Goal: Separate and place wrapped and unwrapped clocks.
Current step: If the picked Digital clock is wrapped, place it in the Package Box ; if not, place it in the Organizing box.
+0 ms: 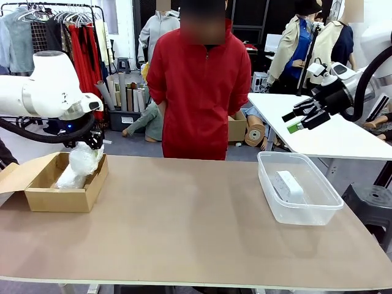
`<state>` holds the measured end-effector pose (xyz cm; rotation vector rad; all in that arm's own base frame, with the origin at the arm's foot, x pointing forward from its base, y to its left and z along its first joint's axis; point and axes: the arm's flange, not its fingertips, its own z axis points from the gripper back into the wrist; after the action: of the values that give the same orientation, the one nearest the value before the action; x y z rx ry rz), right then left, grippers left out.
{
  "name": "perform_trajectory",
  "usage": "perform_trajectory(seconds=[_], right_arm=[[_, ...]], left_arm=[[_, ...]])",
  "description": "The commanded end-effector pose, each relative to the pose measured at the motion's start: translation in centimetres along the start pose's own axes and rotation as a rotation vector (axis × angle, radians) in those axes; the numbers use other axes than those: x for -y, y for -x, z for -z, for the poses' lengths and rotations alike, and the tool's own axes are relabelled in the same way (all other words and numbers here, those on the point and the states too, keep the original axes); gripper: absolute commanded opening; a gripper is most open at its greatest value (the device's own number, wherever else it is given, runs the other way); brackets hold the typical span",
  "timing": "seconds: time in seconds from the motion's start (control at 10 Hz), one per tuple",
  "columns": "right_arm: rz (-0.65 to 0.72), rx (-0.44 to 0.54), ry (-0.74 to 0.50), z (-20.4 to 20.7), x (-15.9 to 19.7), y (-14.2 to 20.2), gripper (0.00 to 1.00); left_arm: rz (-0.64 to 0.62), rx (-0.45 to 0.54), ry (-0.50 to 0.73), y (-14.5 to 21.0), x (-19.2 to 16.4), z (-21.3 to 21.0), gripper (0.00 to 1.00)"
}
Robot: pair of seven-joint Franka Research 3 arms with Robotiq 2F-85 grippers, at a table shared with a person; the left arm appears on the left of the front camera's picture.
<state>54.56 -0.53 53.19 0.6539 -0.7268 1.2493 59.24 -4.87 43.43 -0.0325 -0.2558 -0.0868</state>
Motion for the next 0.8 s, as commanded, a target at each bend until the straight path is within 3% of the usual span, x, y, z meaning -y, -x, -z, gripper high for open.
perform_trajectory(seconds=[0.0,0.7], right_arm=[[-0.004,0.002,0.002,0.0,-0.1,-0.2,1.0],[-0.004,0.002,0.002,0.0,-0.1,-0.2,1.0]], left_arm=[[0.01,-0.007,0.054,-0.6,-0.6,0.2,0.0],[-0.058,-0.032,0.093,-0.3,-2.1,1.5,0.0]])
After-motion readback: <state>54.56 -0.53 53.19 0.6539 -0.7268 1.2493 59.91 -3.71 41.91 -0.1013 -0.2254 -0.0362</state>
